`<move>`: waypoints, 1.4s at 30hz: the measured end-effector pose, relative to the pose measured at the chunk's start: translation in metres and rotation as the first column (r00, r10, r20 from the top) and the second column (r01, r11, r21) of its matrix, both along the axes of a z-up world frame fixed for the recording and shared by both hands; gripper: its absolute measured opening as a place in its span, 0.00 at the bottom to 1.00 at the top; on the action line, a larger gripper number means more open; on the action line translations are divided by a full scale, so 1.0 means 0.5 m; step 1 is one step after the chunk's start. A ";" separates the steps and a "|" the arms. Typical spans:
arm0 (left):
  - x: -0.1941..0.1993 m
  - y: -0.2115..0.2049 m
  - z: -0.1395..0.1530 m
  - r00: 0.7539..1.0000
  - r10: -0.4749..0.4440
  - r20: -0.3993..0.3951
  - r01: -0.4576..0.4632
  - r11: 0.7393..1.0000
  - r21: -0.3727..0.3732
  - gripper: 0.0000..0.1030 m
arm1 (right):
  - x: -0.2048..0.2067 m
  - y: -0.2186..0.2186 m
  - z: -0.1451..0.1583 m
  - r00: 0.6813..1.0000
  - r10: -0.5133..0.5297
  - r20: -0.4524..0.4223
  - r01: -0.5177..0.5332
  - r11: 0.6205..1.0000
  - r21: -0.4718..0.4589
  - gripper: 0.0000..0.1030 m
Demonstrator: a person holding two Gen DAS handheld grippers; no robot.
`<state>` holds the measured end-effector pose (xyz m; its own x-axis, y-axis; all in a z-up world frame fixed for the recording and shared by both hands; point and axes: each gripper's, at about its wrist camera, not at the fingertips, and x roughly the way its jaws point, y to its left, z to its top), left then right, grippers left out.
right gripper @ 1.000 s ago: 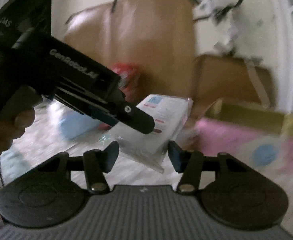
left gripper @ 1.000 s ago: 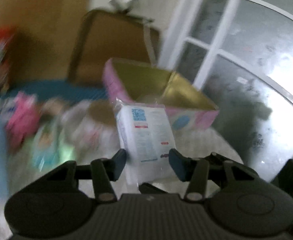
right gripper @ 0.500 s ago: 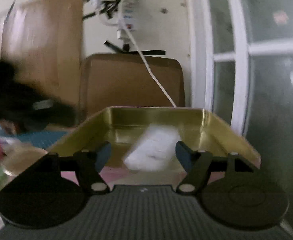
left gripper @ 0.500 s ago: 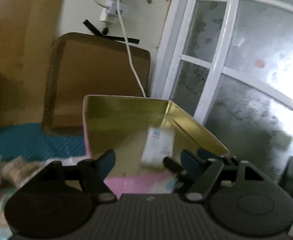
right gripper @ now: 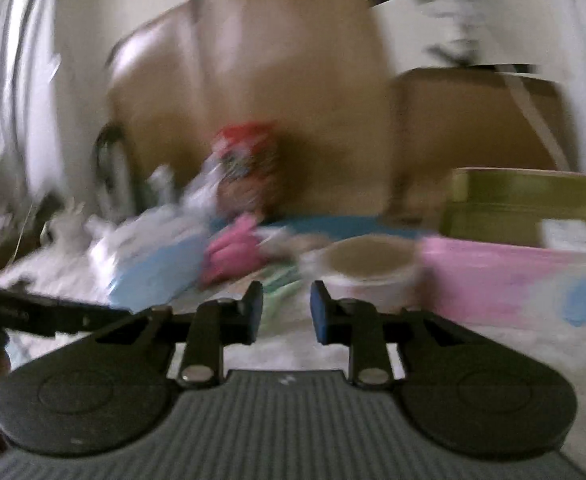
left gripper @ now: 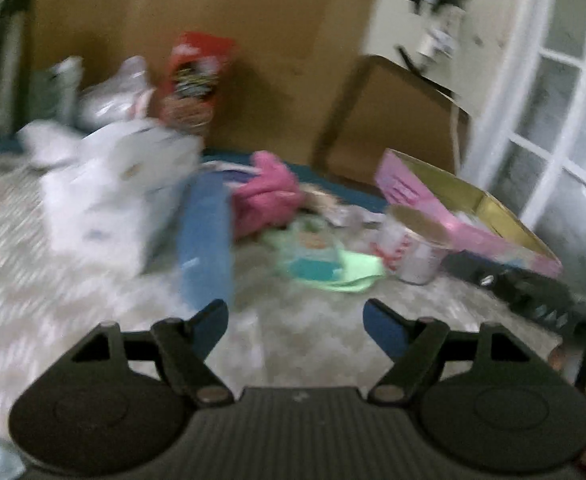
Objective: Organize soft objects
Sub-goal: 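Grasp the light green cloth with the left gripper, then carry the green cloth into the pink tin box and release it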
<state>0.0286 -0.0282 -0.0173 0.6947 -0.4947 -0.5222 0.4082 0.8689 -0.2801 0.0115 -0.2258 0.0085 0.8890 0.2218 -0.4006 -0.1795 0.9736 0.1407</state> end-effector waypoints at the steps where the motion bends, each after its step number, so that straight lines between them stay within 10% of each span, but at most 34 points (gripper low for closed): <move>1: -0.003 0.020 -0.006 1.000 0.025 -0.011 -0.025 1.000 -0.018 0.74 | 0.017 0.021 -0.005 1.000 0.022 -0.019 -0.023 0.999 -0.025 0.31; 6: -0.010 0.075 -0.015 0.999 0.046 -0.024 -0.048 0.997 -0.066 0.74 | 0.121 0.075 -0.037 0.993 0.009 -0.115 -0.023 0.991 -0.128 0.43; 9: -0.017 0.081 -0.011 0.999 0.034 -0.014 -0.035 0.996 -0.085 0.75 | 0.137 0.068 -0.052 0.980 0.039 -0.193 -0.048 0.998 -0.041 0.05; 19: -0.022 0.084 -0.015 1.000 0.003 -0.024 -0.007 0.990 -0.138 0.76 | -0.022 0.059 0.031 0.994 0.085 -0.072 -0.087 0.996 -0.017 0.06; 22: -0.024 0.077 -0.017 1.000 -0.018 -0.026 0.014 0.989 -0.147 0.76 | -0.023 0.053 0.000 0.992 -0.095 -0.089 0.076 0.978 -0.194 0.36; 30: -0.036 0.082 -0.013 1.000 -0.016 -0.009 0.014 0.989 -0.149 0.76 | 0.009 0.067 0.025 0.998 -0.008 -0.062 0.006 0.999 -0.034 0.40; 35: -0.038 0.113 -0.013 1.000 0.016 -0.022 -0.020 0.985 -0.170 0.76 | 0.038 0.073 -0.022 0.985 0.029 -0.172 -0.037 0.998 -0.044 0.82; 38: -0.035 0.120 -0.018 0.999 0.003 -0.047 -0.012 0.982 -0.188 0.76 | 0.043 0.080 -0.063 0.970 0.035 -0.242 -0.058 0.995 -0.087 0.58; 39: -0.033 0.118 -0.019 0.998 -0.009 -0.059 -0.003 0.982 -0.191 0.76 | 0.032 0.087 -0.063 0.975 0.051 -0.217 -0.083 0.987 -0.139 0.10; 42: -0.024 0.102 -0.015 0.994 -0.066 -0.092 0.045 0.976 -0.214 0.76 | 0.006 0.081 -0.046 0.979 0.071 -0.191 -0.090 0.992 -0.091 0.08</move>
